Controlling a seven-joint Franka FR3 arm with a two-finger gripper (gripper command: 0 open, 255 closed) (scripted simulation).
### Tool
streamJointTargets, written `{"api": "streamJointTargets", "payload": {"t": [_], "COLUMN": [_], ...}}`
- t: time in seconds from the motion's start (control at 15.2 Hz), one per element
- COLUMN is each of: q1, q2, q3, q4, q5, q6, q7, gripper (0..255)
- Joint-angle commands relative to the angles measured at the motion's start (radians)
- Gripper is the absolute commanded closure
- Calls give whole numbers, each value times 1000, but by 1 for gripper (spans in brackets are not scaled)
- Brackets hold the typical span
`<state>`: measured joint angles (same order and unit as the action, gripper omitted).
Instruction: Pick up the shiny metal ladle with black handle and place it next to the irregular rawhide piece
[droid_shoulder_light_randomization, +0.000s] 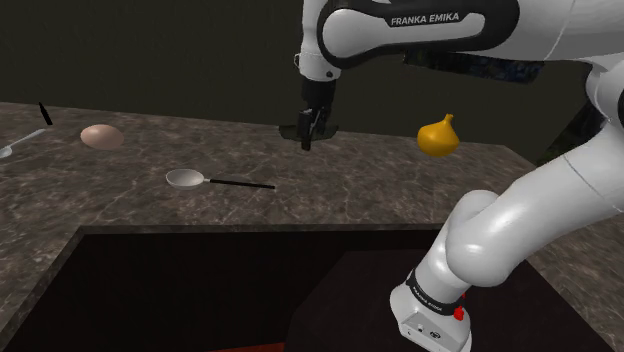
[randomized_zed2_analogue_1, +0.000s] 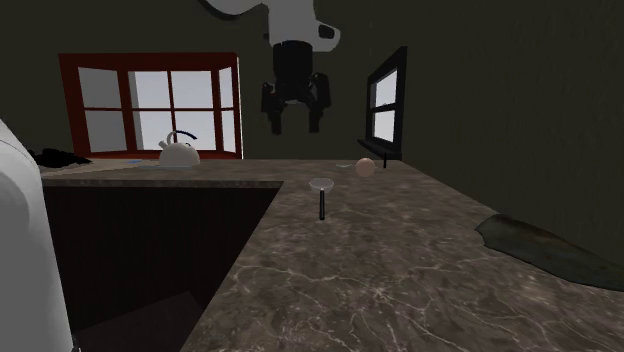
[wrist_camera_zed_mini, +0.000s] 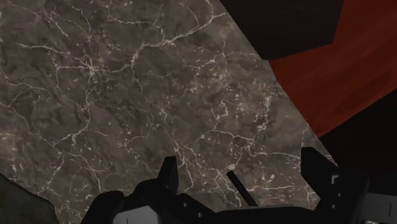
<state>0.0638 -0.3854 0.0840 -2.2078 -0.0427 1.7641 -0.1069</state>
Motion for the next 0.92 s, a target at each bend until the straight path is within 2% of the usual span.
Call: {"api": "streamJointTargets", "payload": {"t": [0.0,0.4,0.86], "q1": [9,36,72], "q2": [65,278,525], "q3": [6,31,67], "q4": [20,130,300], "q5": [-11,-48,-109], "q6": [46,146,219], "q7": [-33,-113,-190], "gripper": [0,0,0]}}
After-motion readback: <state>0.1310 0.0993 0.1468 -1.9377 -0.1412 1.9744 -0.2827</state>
